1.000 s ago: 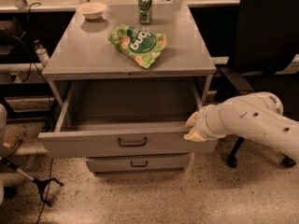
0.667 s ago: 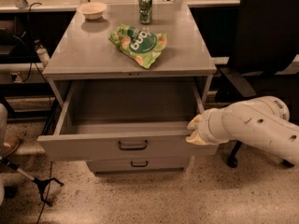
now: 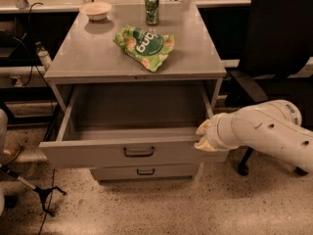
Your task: Open top drawer
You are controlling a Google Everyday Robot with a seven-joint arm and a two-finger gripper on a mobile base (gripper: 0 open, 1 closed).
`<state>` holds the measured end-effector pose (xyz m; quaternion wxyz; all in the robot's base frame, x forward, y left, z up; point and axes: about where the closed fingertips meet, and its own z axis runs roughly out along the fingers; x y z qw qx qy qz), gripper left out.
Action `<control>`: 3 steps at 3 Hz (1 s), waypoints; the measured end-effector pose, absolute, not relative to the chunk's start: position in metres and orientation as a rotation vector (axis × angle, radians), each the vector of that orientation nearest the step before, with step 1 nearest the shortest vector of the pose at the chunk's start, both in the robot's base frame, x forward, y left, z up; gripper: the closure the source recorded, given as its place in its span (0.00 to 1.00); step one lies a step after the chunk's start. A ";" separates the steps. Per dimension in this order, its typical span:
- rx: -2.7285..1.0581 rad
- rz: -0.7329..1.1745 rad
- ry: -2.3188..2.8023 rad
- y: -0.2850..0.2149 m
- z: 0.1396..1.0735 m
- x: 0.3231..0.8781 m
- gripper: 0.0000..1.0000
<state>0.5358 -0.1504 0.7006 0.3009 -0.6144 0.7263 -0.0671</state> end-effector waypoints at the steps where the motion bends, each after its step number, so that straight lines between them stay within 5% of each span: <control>1: -1.632 -0.179 1.925 -0.150 0.701 0.536 0.29; 2: -1.634 -0.181 1.923 -0.149 0.702 0.535 0.05; 3: -1.603 -0.236 1.903 -0.160 0.718 0.540 0.00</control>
Offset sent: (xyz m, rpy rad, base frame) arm -0.0002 0.0006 0.0006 -0.0010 -0.0009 0.0014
